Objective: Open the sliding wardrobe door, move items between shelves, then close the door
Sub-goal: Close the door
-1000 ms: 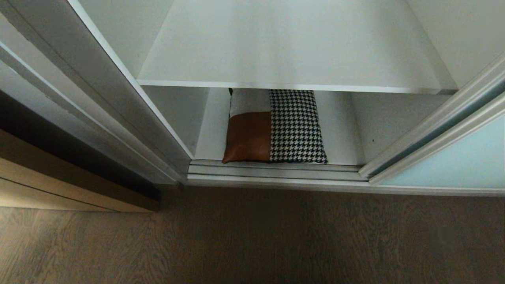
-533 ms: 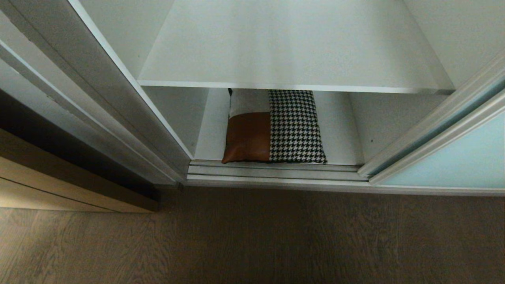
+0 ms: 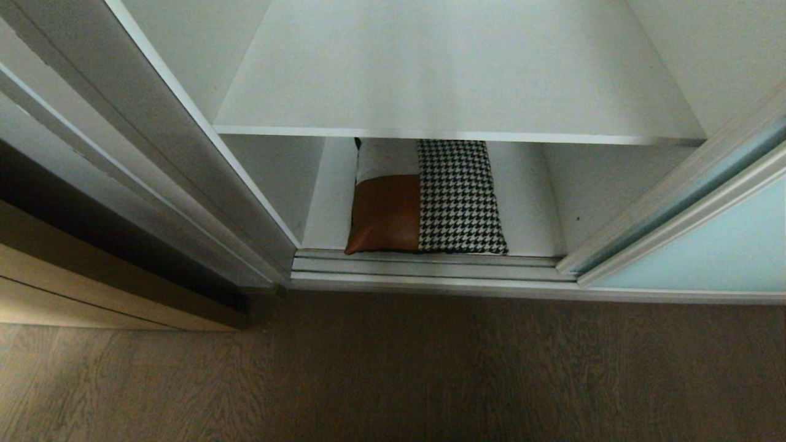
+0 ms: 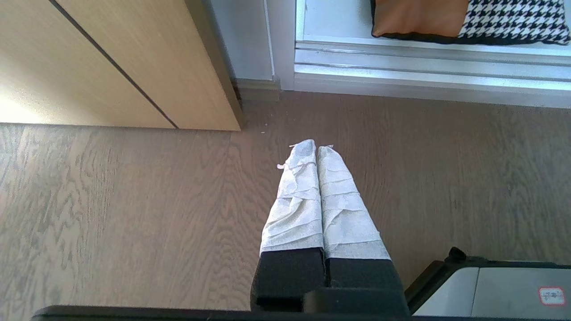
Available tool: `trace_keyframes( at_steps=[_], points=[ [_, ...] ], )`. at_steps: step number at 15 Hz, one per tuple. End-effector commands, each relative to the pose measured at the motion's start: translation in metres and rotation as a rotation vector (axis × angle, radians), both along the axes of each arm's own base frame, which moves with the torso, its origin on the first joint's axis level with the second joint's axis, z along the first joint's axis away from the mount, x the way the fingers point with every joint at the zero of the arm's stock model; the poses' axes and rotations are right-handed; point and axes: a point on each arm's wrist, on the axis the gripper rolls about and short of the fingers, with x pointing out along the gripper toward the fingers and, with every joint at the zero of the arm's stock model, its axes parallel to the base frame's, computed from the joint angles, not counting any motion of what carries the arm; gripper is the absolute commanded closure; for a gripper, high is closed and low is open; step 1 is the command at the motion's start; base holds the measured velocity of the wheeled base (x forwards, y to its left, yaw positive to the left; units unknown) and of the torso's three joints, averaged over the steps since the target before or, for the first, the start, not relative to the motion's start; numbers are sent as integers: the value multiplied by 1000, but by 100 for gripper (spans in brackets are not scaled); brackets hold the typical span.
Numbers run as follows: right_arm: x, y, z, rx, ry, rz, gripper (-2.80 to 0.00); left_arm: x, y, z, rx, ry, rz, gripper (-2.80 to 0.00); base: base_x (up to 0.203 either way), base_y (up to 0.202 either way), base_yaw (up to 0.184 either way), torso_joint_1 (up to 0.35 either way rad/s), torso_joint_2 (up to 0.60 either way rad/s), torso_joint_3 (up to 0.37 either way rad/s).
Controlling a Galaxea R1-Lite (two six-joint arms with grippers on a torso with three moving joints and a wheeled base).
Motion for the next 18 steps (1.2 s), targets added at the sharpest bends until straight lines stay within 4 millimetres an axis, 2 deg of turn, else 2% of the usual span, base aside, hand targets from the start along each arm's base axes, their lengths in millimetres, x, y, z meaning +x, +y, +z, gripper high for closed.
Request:
trace_keyframes(
  at_steps=[1,4,6,9,12,15,16,18],
  points=[
    [0,12,1,-5,-9,53,0,0,0,0,0,2,1,0,0,0,0,0,0,0],
    [4,27,-1,-21,-4,122,0,0,0,0,0,1,0,0,0,0,0,0,0,0],
    [6,47,0,-43,-9,186,0,0,0,0,0,1,0,0,0,0,0,0,0,0],
    [10,91,0,-84,-21,282,0,0,0,0,0,3,1,0,0,0,0,0,0,0],
    [7,142,-8,-162,-13,414,0,0,0,-1,0,2,0,0,0,0,0,0,0,0],
    [-11,185,-20,-235,-2,514,0,0,0,0,0,1,1,0,0,0,0,0,0,0],
    [-23,188,-18,-241,-19,519,0,0,0,0,0,2,1,0,0,0,0,0,0,0],
    [-43,179,-10,-228,-66,486,0,0,0,0,0,1,0,0,0,0,0,0,0,0]
  ],
)
